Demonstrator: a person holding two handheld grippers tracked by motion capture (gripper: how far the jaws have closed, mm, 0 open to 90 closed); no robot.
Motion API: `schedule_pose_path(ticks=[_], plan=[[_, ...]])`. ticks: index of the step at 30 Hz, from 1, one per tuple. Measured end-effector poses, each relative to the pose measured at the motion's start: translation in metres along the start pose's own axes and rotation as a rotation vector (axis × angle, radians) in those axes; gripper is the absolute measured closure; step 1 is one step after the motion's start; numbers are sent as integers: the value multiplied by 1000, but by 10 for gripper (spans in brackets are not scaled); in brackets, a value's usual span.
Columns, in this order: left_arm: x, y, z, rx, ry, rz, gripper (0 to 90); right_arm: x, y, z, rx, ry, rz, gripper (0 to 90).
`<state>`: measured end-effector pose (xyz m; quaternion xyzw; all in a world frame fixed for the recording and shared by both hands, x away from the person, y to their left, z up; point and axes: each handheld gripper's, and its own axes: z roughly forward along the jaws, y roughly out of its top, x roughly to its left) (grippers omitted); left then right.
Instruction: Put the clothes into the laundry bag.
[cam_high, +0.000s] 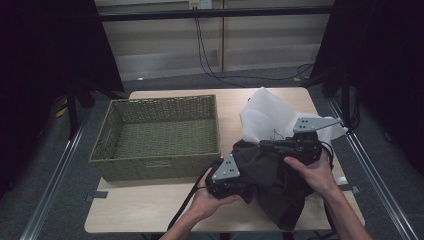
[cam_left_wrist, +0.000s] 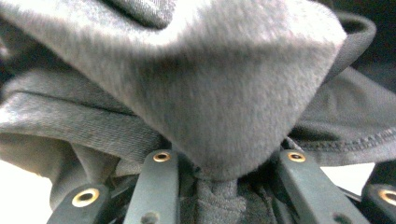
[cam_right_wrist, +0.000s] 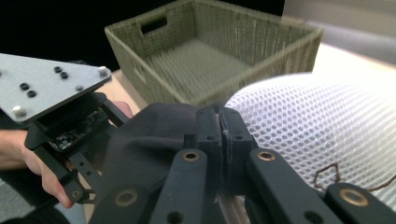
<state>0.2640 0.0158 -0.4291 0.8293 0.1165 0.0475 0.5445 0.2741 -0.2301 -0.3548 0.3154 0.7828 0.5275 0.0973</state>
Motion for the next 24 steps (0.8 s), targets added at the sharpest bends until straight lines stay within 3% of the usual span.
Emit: schedule_pose_path(ticks=[5,7,12,15,20,22,24], plan=[[3,35,-8,-83,9,13,707,8,19,-9,-24,4,-35,884],[4,41,-6,-96,8,-1,708,7,22,-14,-57,19,-13,885],[11,31,13,-44,17,-36,708,13,20,-9,-22,3,-33,885],[16,25,20,-64,14,-86,708,20,18,-7,-18,18,-42,884],[14,38,19,-55,41,-60,709,30,24,-17,-64,68,-44,884],[17,38,19,-81,40,-79,708,37,25,-22,-73,66,-52,883],[19,37,21,-73,61,-94,708,39,22,-23,-73,74,-45,884]])
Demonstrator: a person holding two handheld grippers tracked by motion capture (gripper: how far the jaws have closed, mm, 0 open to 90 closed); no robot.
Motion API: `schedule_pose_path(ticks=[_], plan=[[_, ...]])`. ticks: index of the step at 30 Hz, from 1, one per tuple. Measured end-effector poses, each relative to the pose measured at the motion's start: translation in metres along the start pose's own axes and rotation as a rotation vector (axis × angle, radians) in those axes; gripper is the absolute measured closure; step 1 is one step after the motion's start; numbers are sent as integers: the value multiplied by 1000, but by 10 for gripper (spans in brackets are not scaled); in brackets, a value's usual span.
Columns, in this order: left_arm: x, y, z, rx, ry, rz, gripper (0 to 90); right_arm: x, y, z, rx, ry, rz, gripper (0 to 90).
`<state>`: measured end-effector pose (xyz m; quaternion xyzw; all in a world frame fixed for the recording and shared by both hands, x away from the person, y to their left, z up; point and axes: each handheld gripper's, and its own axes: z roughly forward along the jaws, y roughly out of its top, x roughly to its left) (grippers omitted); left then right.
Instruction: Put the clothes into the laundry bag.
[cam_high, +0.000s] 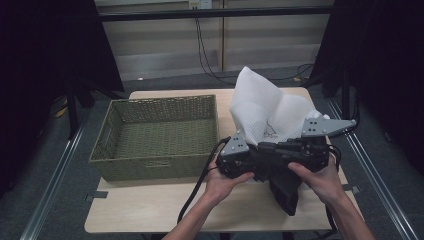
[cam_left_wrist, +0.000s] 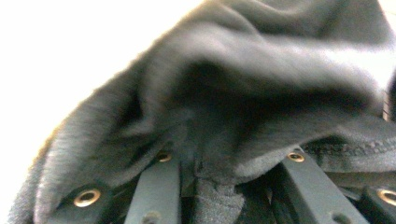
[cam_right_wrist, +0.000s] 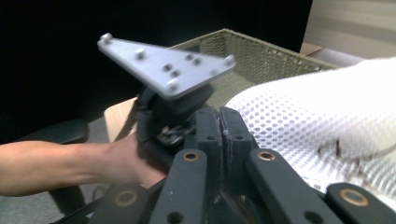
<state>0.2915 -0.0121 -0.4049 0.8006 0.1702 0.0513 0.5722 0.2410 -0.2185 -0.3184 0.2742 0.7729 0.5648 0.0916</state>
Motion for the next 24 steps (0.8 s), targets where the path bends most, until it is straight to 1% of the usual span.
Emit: schedule_pose_path(ticks=[1,2,3,4,5,6,7,8,9,10,11,12,13,14,15,16,17,18,19,20,21,23,24], plan=[[0,-2,1,8,17,5,707,1,-4,0,3,1,7,884],[2,-6,4,8,16,-21,707,0,-8,1,10,3,10,884],[4,-11,8,16,7,-50,706,-1,-14,3,13,6,31,884],[4,-14,9,27,17,-50,702,-4,-23,5,32,2,39,885],[6,-18,11,30,8,-59,699,-6,-28,6,44,-7,40,885],[7,-22,12,25,7,-74,694,-9,-35,8,48,-5,56,885],[8,-26,13,35,23,-88,689,-13,-42,9,56,-10,65,885],[8,-28,15,44,28,-86,676,-19,-51,12,84,-43,65,885],[9,-29,16,52,30,-78,666,-24,-56,13,74,-30,91,885],[9,-30,17,53,38,-81,661,-26,-59,14,77,-32,96,885],[9,-32,18,56,41,-83,652,-27,-62,16,87,-46,89,884],[10,-34,20,72,43,-80,644,-29,-64,18,98,-51,90,885],[10,-37,21,81,36,-85,632,-31,-68,19,106,-61,91,884],[9,-39,21,90,38,-92,611,-32,-72,21,126,-77,80,884],[10,-41,21,99,29,-78,599,-34,-75,22,132,-70,84,884],[9,-43,20,105,23,-77,585,-35,-78,23,135,-71,90,884],[7,-46,18,112,24,-58,565,-37,-81,23,142,-85,91,884],[7,-48,16,116,29,-56,561,-40,-88,24,143,-82,106,885],[7,-49,14,132,25,-65,554,-43,-92,24,138,-81,125,884],[6,-51,14,141,16,-72,537,-44,-96,25,146,-87,124,884],[4,-52,13,151,19,-55,514,-44,-99,26,161,-94,119,885],[3,-54,8,142,8,-37,489,-44,-101,27,175,-98,117,885],[3,-55,4,138,-6,-40,470,-45,-102,27,175,-100,119,885]])
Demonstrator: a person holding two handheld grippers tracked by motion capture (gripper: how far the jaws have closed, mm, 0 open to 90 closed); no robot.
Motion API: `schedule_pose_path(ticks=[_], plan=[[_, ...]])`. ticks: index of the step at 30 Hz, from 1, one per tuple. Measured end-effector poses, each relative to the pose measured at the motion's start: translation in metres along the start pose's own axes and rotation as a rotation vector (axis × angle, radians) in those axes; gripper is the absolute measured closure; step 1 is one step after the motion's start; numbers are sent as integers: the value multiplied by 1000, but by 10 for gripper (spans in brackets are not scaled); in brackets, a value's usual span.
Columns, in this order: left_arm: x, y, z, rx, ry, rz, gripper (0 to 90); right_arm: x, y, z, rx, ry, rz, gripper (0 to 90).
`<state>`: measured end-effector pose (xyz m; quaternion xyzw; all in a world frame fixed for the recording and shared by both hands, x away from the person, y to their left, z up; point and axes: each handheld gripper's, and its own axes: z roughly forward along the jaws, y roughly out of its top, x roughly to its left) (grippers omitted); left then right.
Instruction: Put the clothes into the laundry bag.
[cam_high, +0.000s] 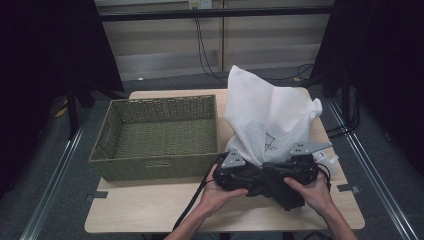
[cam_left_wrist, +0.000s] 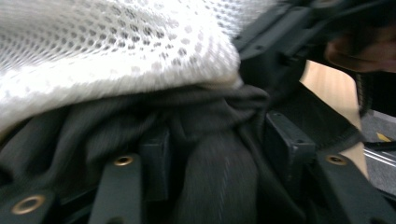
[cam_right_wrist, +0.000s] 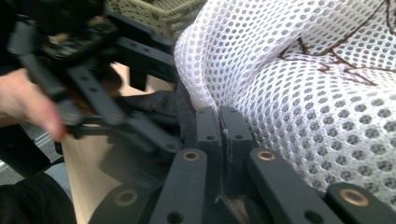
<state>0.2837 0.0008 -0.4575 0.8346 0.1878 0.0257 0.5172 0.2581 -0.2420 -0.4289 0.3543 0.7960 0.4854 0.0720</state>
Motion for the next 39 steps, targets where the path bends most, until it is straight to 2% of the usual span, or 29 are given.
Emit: schedule_pose_path(ticks=[3,4,6,7,9,10,11,12,13,14,15,16,17,18,21,23,24,26,27,30,31,32,35,36,39], plan=[[0,-3,-15,-20,-19,10,432,-2,-3,2,22,-20,-1,885],[-1,-5,-22,-40,-26,2,423,-4,-5,2,27,-23,1,884],[1,-9,-35,-41,-16,20,423,-8,-8,1,28,-31,15,884],[5,-13,-43,-45,-18,19,441,-10,-10,0,28,-33,22,884],[12,-20,-50,-20,4,8,529,-14,-13,-5,21,-42,34,883],[16,-24,-49,-15,8,-3,565,-15,-14,-7,15,-42,41,882],[19,-28,-47,-6,7,-25,560,-16,-14,-8,9,-49,40,880],[22,-31,-42,3,-35,-47,543,-15,-15,-8,4,-49,31,876],[21,-33,-37,33,-60,-41,516,-15,-16,-8,-2,-44,28,870],[18,-35,-31,46,-42,-10,496,-14,-16,-8,-7,-39,26,855],[16,-36,-27,51,-42,4,467,-13,-16,-7,-10,-32,28,818],[16,-37,-21,49,-60,-11,439,-13,-16,-7,-12,-16,27,771],[15,-36,-15,61,-37,-10,436,-12,-16,-6,-13,-7,17,730],[14,-35,-11,68,-25,-5,475,-10,-15,-5,-10,6,10,651],[13,-31,-3,73,1,-8,548,-6,-14,-3,-6,30,-25,495],[11,-28,0,46,-7,-12,615,-4,-15,-2,-3,38,-39,411],[11,-27,0,50,1,-10,662,-1,-16,0,0,39,-57,359],[13,-26,1,33,-8,-32,752,1,-17,3,14,35,-82,306],[14,-25,3,19,-21,-62,765,3,-18,5,19,39,-91,277],[11,-23,8,36,-13,-44,784,9,-24,16,56,29,-125,180],[11,-24,9,40,-8,-49,784,10,-26,19,63,35,-126,164],[12,-24,10,43,-8,-51,783,12,-28,23,72,21,-134,145],[15,-26,11,33,-13,-82,783,12,-33,29,83,28,-137,133],[15,-26,12,36,-9,-81,783,11,-35,29,78,43,-126,129],[14,-27,15,56,-4,-83,782,11,-41,35,101,36,-138,128]])
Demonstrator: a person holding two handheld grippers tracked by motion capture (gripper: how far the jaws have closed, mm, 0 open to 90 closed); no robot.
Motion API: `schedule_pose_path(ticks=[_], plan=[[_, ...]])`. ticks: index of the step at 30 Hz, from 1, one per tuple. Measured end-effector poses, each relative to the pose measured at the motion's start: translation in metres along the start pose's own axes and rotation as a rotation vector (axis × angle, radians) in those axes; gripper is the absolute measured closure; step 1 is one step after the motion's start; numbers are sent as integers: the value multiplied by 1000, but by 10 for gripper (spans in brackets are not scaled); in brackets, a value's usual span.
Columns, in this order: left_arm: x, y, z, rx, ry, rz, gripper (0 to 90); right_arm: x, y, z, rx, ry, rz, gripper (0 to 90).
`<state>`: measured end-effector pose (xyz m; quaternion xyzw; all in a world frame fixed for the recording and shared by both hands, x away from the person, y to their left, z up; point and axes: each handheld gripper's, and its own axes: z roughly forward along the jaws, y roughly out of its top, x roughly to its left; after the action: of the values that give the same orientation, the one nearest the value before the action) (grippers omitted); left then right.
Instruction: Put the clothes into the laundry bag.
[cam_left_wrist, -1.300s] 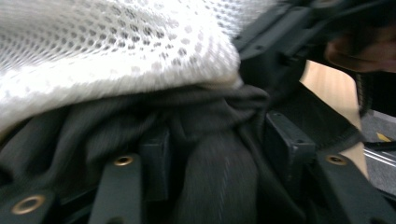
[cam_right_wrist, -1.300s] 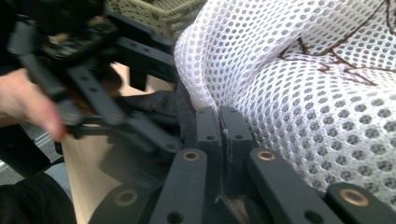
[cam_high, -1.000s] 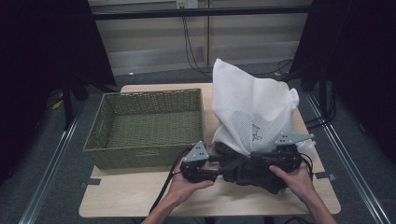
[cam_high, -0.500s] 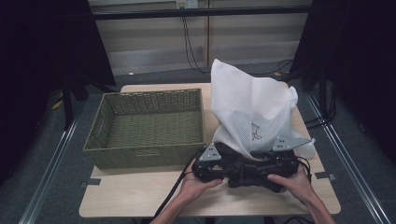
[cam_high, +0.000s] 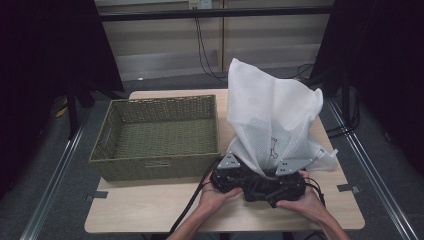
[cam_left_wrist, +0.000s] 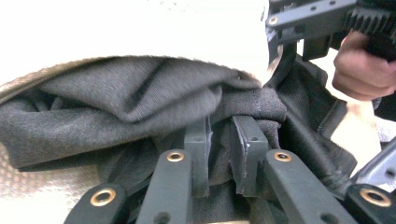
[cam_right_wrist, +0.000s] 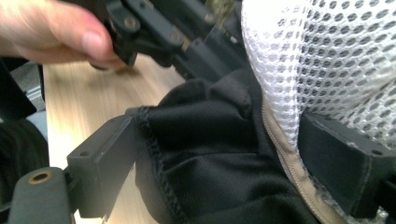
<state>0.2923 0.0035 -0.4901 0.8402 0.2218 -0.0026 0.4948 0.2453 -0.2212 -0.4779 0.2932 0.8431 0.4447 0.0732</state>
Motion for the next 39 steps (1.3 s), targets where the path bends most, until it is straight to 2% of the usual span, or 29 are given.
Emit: schedule_pose_path(ticks=[2,4,7,9,12,14,17,20,21,23,25,27,31,34,39], plan=[[0,-2,1,11,-1,5,776,1,-5,4,19,-3,-8,129],[0,-3,1,6,-7,-6,769,3,-7,6,25,-12,-17,130],[2,-5,0,-14,-29,-32,725,7,-10,11,47,-46,-38,131],[3,-5,0,10,-18,-17,721,9,-11,15,66,-74,-66,134],[4,-7,0,3,-30,-19,704,13,-13,20,79,-114,-104,145],[5,-7,-1,3,-31,-24,682,12,-14,20,76,-132,-119,202],[4,-8,-4,-1,-35,-23,645,9,-16,18,69,-165,-147,364],[4,-8,-11,-4,-34,-10,601,9,-16,17,70,-202,-154,519],[4,-8,-13,-9,-28,-5,578,7,-16,15,63,-220,-135,581],[4,-7,-21,-26,-19,5,546,3,-14,13,66,-212,-110,686],[4,-8,-28,-35,-13,9,525,3,-11,13,70,-223,-98,743],[5,-8,-37,-43,-9,33,520,1,-7,8,49,-205,-59,766],[10,-11,-55,-69,-1,38,547,-4,1,-10,-24,-153,12,788],[16,-14,-58,-63,25,31,606,-5,8,-23,-65,-141,31,793],[20,-21,-55,-34,27,26,679,-6,20,-43,-120,-111,27,801]])
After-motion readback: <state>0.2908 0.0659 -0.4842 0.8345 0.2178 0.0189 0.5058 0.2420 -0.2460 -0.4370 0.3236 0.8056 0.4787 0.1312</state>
